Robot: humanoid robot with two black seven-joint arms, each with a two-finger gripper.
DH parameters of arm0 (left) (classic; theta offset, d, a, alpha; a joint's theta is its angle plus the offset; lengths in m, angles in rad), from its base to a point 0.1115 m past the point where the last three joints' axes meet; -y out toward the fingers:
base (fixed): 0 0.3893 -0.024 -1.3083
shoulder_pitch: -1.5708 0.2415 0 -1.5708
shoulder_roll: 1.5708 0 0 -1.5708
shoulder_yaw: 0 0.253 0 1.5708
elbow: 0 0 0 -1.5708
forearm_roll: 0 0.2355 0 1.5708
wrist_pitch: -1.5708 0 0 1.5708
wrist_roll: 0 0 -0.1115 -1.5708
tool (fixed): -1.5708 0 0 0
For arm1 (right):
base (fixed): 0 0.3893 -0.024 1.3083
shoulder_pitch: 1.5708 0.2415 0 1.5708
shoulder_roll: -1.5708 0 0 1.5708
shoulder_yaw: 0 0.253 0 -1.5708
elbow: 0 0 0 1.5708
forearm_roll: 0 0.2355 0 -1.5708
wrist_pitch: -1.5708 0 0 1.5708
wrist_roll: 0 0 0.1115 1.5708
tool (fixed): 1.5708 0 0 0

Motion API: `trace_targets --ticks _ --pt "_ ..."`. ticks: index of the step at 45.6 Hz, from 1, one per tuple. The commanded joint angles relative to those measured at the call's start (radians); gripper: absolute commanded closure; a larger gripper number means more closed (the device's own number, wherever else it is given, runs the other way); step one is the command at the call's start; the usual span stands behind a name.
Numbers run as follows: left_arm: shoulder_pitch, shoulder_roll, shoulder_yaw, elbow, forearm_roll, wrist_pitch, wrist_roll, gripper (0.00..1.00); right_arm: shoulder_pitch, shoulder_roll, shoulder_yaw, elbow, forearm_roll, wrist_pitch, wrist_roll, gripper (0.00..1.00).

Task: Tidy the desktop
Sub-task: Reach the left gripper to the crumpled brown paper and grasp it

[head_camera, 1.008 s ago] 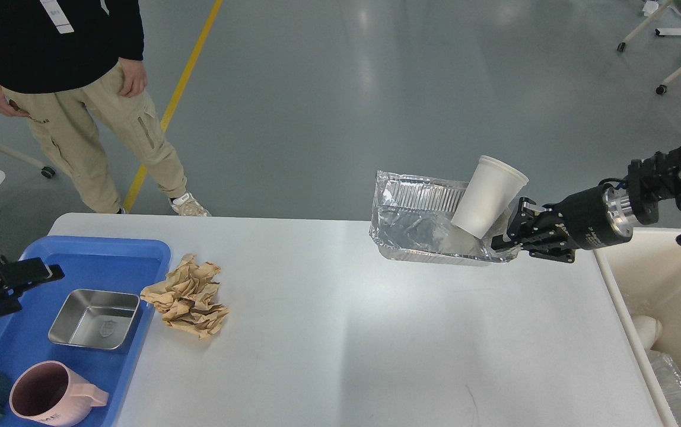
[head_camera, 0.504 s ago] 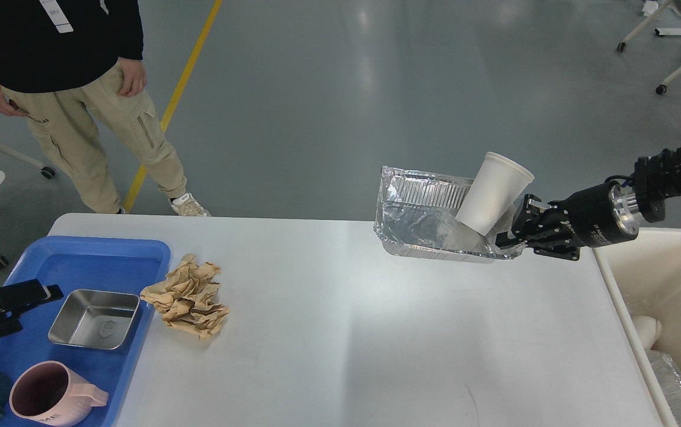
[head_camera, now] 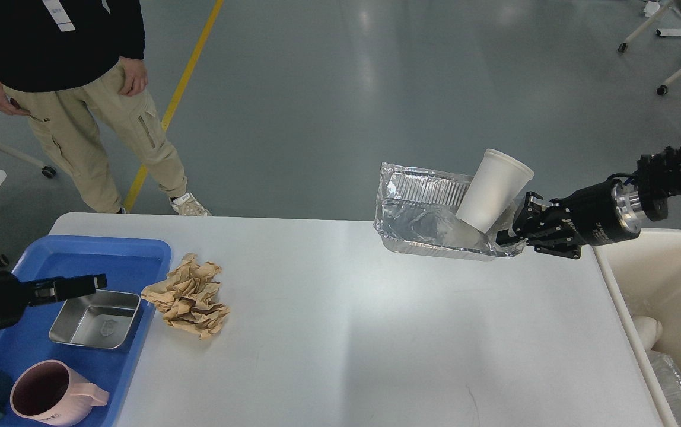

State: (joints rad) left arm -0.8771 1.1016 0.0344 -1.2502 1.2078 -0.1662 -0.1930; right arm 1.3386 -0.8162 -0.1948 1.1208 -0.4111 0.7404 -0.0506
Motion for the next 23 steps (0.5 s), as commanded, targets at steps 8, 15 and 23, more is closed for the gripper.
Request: trace_targets --ticks 8,15,23 --pt "-0.026 -0.118 0.004 0.109 0.318 -0.009 -0.057 0.03 0.001 0.002 0.014 0.001 0.000 -0.001 0.000 1.00" --pt "-0.031 -0.161 0.004 0.153 0.414 -0.009 -0.065 0.03 0.001 -0.001 0.015 0.001 0.000 0.000 0.000 1.00" --pt "-0.048 -0.204 0.019 0.212 0.545 -0.009 -0.102 0.03 0.002 -0.003 0.015 0.001 0.000 0.000 0.000 1.00"
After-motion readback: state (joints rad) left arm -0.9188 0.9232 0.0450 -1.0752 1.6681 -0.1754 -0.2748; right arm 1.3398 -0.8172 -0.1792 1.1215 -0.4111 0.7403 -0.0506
